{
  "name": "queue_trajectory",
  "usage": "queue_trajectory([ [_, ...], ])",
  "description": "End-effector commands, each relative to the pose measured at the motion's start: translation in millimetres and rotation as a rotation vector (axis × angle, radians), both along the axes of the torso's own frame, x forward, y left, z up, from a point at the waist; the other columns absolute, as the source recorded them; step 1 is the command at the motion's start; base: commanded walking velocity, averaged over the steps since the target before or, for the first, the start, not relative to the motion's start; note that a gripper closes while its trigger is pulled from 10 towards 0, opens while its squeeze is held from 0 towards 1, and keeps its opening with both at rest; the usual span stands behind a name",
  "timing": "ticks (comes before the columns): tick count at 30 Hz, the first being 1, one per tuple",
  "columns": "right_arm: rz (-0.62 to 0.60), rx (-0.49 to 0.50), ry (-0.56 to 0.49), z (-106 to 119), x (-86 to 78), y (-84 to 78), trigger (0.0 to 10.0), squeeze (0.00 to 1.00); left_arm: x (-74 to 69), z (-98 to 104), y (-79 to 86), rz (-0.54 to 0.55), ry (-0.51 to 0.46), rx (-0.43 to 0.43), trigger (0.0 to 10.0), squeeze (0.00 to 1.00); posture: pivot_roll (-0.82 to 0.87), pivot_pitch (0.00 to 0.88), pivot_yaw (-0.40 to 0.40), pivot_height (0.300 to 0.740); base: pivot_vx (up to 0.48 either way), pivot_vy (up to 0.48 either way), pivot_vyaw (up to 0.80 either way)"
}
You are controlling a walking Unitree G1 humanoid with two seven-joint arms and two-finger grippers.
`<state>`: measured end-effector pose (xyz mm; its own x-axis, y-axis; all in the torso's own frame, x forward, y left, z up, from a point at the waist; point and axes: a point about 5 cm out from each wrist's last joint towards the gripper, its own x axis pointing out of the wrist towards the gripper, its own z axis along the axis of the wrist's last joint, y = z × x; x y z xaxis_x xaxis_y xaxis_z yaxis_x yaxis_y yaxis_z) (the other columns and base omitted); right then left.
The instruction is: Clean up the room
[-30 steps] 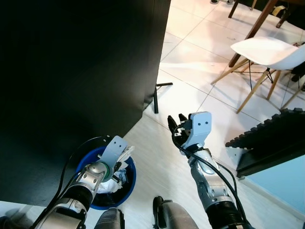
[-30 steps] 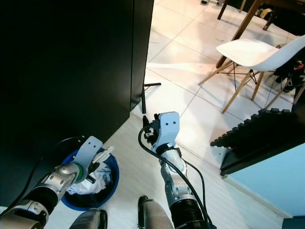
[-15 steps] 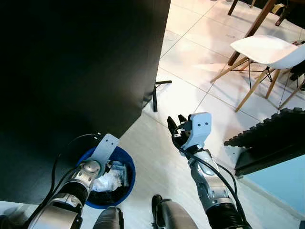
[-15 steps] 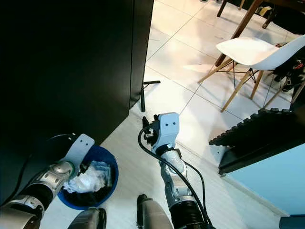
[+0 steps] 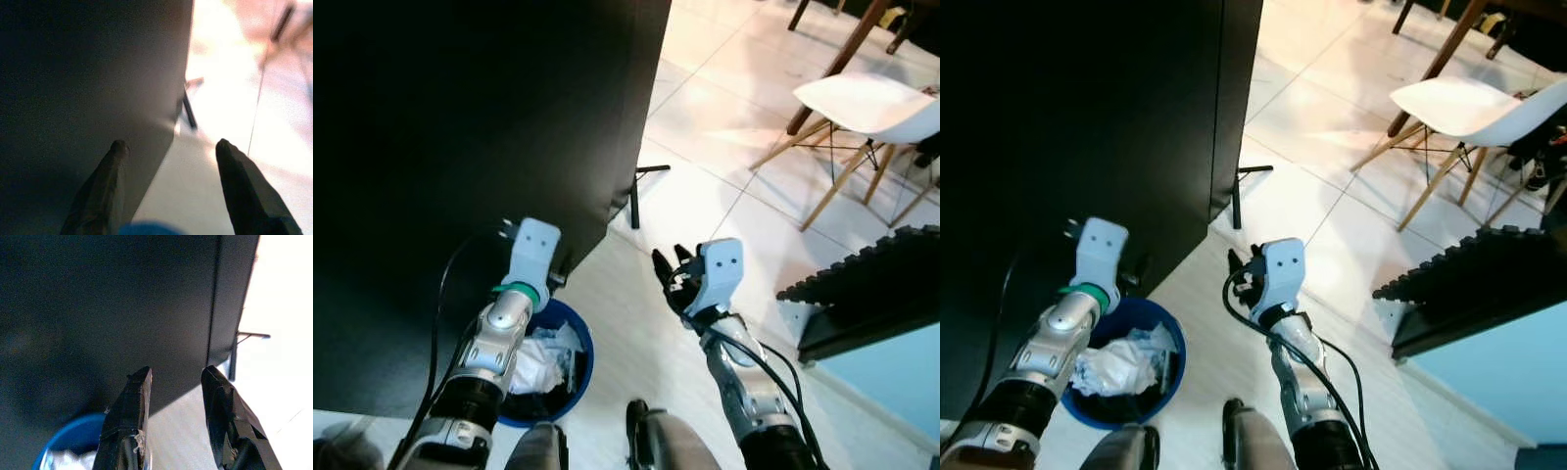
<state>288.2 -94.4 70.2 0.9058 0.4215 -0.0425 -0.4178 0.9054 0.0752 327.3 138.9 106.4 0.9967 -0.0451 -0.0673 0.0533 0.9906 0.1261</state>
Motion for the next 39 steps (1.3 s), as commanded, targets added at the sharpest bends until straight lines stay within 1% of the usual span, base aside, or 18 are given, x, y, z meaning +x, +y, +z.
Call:
queue_trajectory([
  [1,0.039,-0.044,0.086,-20,-9.4,1.6,10.0,0.00,-3.7,-3,1.2,0.035,0.003,-0.003,10.0,0.00,0.00,0.090,-0.015,0.740,0.000,0.000,0.00],
  [3,0.044,-0.050,0.091,-22,-10.3,1.7,10.0,0.00,-3.7,-2,0.3,0.036,-0.007,0.004,10.0,0.00,0.00,0.090,-0.015,0.740,0.000,0.000,0.00],
  [4,0.015,-0.053,0.097,-25,-10.4,-2.0,10.0,0.00,-4.5,-2,-1.5,0.024,-0.025,0.044,10.0,0.00,0.00,0.068,-0.020,0.740,0.000,0.000,0.00],
  [5,-0.039,-0.041,0.101,-27,-9.3,-8.6,10.0,0.00,-6.5,-6,-3.1,0.007,-0.024,0.062,10.0,0.00,0.00,0.056,-0.020,0.740,0.000,0.000,0.00],
  [6,-0.039,-0.041,0.101,-27,-9.3,-8.6,10.0,0.00,-6.5,-6,-3.1,0.007,-0.024,0.062,10.0,0.00,0.00,0.056,-0.020,0.740,0.000,0.000,0.00],
  [8,-0.154,-0.010,0.111,-31,-6.8,-24.5,10.0,0.00,-11.1,-18,-1.9,-0.007,-0.002,0.087,10.0,0.00,0.00,0.038,-0.015,0.740,0.000,0.000,0.00],
  [11,-0.207,-0.005,0.114,-33,-6.1,-33.1,10.0,0.00,-15.4,-25,0.9,-0.009,0.018,0.096,10.0,0.00,0.00,0.021,-0.008,0.740,0.000,0.000,0.00],
  [12,-0.207,-0.005,0.114,-33,-6.1,-33.1,10.0,0.00,-15.4,-25,0.9,-0.009,0.018,0.096,10.0,0.00,0.00,0.021,-0.008,0.740,0.000,0.000,0.00],
  [13,-0.243,-0.014,0.123,-36,-6.4,-39.0,10.0,0.00,-18.1,-30,2.7,-0.015,0.035,0.107,10.0,0.00,0.00,0.016,-0.006,0.740,0.000,0.000,0.00],
  [15,-0.318,-0.018,0.169,-47,-9.7,-50.6,10.0,0.00,-25.4,-39,5.4,-0.030,0.075,0.124,10.0,0.00,-0.01,0.000,-0.002,0.740,0.000,0.000,0.00],
  [17,-0.373,-0.019,0.213,-57,-14.2,-57.4,10.0,0.00,-28.9,-45,6.8,-0.042,0.105,0.133,10.0,0.00,-0.01,0.000,0.000,0.740,0.000,0.000,0.00],
  [18,-0.388,-0.013,0.228,-60,-16.1,-58.7,10.0,0.00,-29.8,-49,7.4,-0.047,0.119,0.139,10.0,0.00,-0.02,0.000,0.001,0.740,0.000,0.000,0.00],
  [22,-0.377,-0.017,0.237,-63,-18.3,-57.1,10.0,0.00,-32.6,-53,7.2,-0.053,0.144,0.149,10.0,0.00,-0.02,0.000,0.002,0.740,0.000,0.000,0.00],
  [25,-0.353,-0.032,0.227,-63,-18.3,-54.2,10.0,0.00,-34.3,-56,6.9,-0.055,0.157,0.153,10.0,0.00,-0.03,0.000,-0.001,0.740,0.000,0.000,0.00],
  [26,-0.336,-0.043,0.211,-61,-16.9,-52.5,10.0,0.00,-34.6,-58,7.2,-0.045,0.164,0.136,10.0,0.00,-0.03,0.000,-0.006,0.740,0.000,0.000,0.00],
  [27,-0.329,-0.049,0.198,-59,-15.8,-51.7,10.0,0.00,-34.7,-60,7.3,-0.038,0.167,0.123,10.0,0.00,-0.03,0.000,-0.007,0.740,0.000,0.000,0.00],
  [32,-0.302,-0.058,0.160,-55,-10.6,-49.0,10.0,0.00,-35.2,-61,6.2,-0.031,0.160,0.115,10.0,0.00,-0.02,0.000,-0.019,0.740,-0.144,0.000,0.00],
  [39,-0.300,-0.057,0.158,-55,-9.1,-48.0,10.0,0.00,-36.7,-62,5.8,-0.028,0.161,0.123,10.0,0.00,-0.02,0.000,-0.019,0.740,-0.256,0.000,0.00],
])
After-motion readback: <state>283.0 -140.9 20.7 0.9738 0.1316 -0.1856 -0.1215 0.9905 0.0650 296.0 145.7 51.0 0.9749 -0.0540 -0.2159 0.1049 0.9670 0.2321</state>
